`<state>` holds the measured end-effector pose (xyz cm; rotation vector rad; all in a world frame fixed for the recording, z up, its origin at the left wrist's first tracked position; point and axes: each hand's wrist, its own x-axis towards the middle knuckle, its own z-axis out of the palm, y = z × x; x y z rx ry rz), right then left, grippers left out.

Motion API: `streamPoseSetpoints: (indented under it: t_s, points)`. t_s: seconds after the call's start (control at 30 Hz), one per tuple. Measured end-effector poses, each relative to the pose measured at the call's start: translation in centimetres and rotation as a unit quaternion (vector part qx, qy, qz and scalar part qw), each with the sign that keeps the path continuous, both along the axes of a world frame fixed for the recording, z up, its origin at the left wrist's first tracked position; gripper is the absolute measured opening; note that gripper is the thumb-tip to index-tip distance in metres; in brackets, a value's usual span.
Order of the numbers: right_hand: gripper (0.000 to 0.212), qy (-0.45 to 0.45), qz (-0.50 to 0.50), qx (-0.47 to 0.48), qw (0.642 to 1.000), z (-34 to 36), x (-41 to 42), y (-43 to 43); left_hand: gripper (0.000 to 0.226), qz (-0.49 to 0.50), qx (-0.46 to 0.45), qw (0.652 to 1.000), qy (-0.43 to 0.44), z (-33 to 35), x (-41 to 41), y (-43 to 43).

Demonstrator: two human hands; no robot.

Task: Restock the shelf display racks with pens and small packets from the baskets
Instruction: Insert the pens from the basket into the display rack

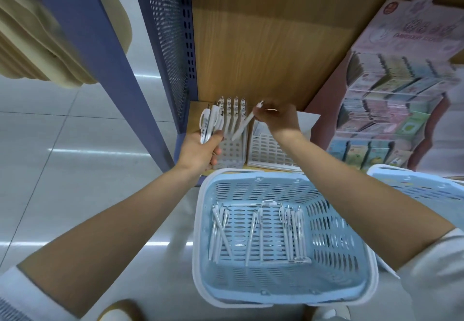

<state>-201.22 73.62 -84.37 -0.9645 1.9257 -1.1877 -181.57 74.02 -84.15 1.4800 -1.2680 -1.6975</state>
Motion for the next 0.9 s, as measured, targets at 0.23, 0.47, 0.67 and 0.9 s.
streamPoseSetpoints:
  t_s: [0.23,0.47,0.67,0.9]
  points:
    - [0.015,0.147,0.058,-0.001,0.987,-2.5,2.2,-0.7,0.017,0.000,0.014,1.000,-0.003,-0.6,0.5,-0.7]
    - [0.018,0.217,0.086,-0.008,0.972,-3.1,2.3,-1.7,0.013,-0.005,0.019,1.000,0.013,-0.9,0.8,-0.9]
    - [0.018,0.213,0.085,0.004,0.973,-3.1,1.7,-2.0,0.014,-0.004,0.023,1.000,0.018,-1.0,0.8,-1.3]
    - [0.016,0.261,0.106,0.014,0.959,-5.0,2.0,-2.3,0.015,-0.008,0.023,1.000,0.017,-1.0,0.5,-1.4]
